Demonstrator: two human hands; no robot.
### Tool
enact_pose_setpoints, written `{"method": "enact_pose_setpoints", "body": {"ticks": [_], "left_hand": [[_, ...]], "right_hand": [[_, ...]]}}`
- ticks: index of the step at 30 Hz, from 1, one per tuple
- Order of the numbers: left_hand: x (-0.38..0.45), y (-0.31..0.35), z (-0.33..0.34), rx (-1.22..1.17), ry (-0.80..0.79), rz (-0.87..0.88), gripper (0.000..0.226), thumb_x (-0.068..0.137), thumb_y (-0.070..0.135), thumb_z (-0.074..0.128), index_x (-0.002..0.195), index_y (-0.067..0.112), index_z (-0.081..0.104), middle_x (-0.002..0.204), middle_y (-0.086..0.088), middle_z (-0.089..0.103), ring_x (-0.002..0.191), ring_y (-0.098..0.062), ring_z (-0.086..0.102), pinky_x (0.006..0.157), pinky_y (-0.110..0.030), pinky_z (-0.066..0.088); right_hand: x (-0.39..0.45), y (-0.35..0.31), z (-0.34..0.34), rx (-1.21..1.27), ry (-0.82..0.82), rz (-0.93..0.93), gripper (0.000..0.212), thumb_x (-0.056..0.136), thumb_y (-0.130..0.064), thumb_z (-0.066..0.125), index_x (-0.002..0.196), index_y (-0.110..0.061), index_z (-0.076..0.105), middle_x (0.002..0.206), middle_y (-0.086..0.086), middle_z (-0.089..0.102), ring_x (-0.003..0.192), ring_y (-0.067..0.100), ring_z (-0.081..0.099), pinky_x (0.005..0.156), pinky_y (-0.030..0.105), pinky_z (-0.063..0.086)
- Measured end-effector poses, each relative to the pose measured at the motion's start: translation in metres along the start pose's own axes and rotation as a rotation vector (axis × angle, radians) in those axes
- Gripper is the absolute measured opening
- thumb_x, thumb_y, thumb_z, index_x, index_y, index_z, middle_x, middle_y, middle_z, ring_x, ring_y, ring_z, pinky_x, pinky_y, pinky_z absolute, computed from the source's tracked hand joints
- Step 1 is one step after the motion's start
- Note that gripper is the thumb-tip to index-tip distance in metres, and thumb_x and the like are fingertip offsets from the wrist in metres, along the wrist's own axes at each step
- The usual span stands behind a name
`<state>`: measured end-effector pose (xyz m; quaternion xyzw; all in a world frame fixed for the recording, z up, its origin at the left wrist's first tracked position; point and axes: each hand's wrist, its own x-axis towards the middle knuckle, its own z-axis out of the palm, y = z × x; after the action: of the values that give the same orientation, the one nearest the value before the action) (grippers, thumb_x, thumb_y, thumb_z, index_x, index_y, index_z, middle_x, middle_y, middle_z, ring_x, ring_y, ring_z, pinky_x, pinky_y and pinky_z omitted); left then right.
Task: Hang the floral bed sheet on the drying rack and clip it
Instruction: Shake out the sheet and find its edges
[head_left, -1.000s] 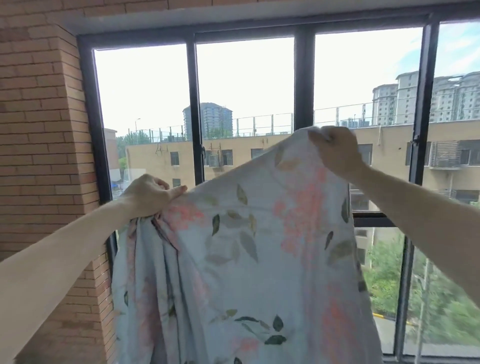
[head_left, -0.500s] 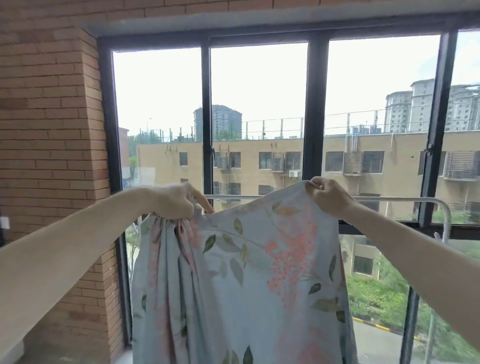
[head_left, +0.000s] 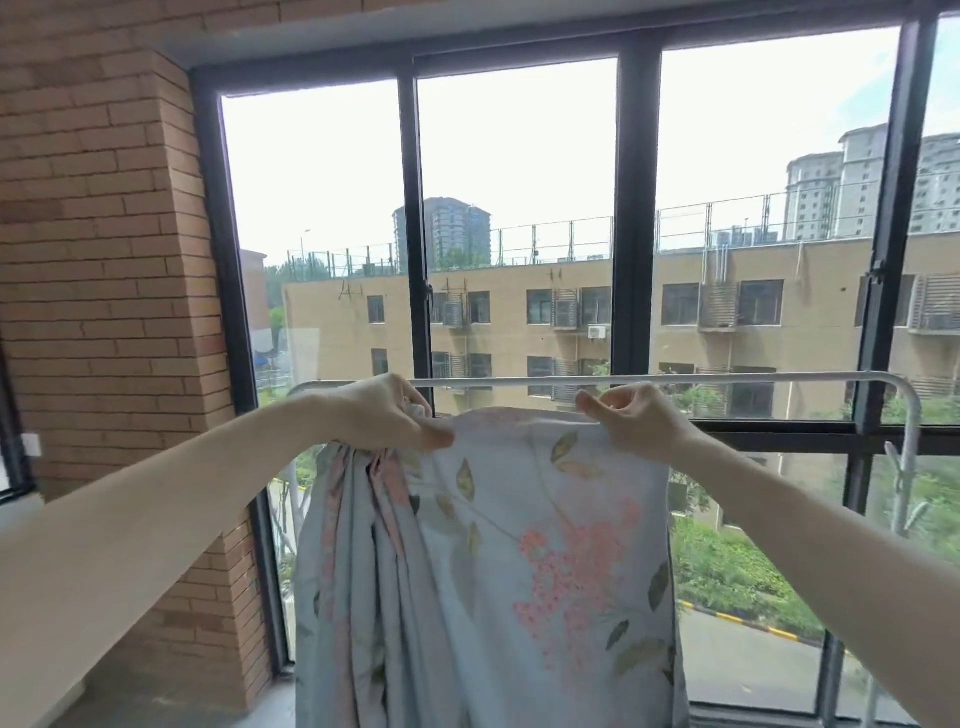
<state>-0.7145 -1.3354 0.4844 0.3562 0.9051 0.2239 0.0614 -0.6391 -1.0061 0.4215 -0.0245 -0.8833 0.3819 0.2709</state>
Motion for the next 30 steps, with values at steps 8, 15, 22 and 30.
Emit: {"method": "enact_pose_setpoints", "body": {"ticks": [8, 15, 22, 30], "left_hand": [[0.028, -0.011, -0.016, -0.337, 0.564, -0.014, 0.051, 0.087, 0.054, 0.074, 0.101, 0.005, 0.077, 0.075, -0.007, 0.055, 0.058, -0.020, 0.040, 0.053, -0.024, 0.038], [0.018, -0.047, -0.032, -0.020, 0.566, -0.126, 0.062, 0.095, 0.060, 0.062, 0.070, 0.003, 0.064, 0.049, -0.012, 0.051, 0.037, -0.016, 0.039, 0.055, -0.026, 0.044], [-0.010, -0.086, -0.047, 0.086, 0.634, -0.270, 0.057, 0.099, 0.059, 0.056, 0.074, 0.010, 0.068, 0.048, -0.003, 0.060, 0.053, -0.023, 0.058, 0.054, -0.025, 0.037], [-0.012, -0.075, -0.051, 0.152, 0.580, -0.170, 0.020, 0.104, 0.028, 0.056, 0.117, 0.020, 0.070, 0.094, -0.007, 0.074, 0.074, -0.023, 0.063, 0.063, -0.027, 0.044]], "right_hand": [[-0.076, 0.113, 0.087, -0.028, -0.606, 0.375, 0.035, 0.099, -0.051, 0.062, 0.104, -0.020, 0.078, 0.101, -0.004, 0.080, 0.094, 0.012, 0.077, 0.094, 0.036, 0.060], [-0.033, 0.121, 0.042, -0.080, 0.040, 0.354, 0.024, 0.107, -0.021, 0.043, 0.098, -0.015, 0.065, 0.094, 0.004, 0.068, 0.090, 0.030, 0.065, 0.077, 0.040, 0.052], [0.035, -0.036, -0.074, -0.086, 0.344, -0.218, 0.050, 0.092, -0.042, 0.074, 0.069, -0.004, 0.050, 0.056, -0.004, 0.043, 0.049, 0.009, 0.039, 0.047, 0.026, 0.033], [0.049, -0.037, -0.070, -0.126, 0.377, -0.314, 0.056, 0.094, -0.037, 0.073, 0.061, -0.011, 0.036, 0.049, -0.010, 0.033, 0.048, 0.006, 0.033, 0.051, 0.025, 0.029]]}}
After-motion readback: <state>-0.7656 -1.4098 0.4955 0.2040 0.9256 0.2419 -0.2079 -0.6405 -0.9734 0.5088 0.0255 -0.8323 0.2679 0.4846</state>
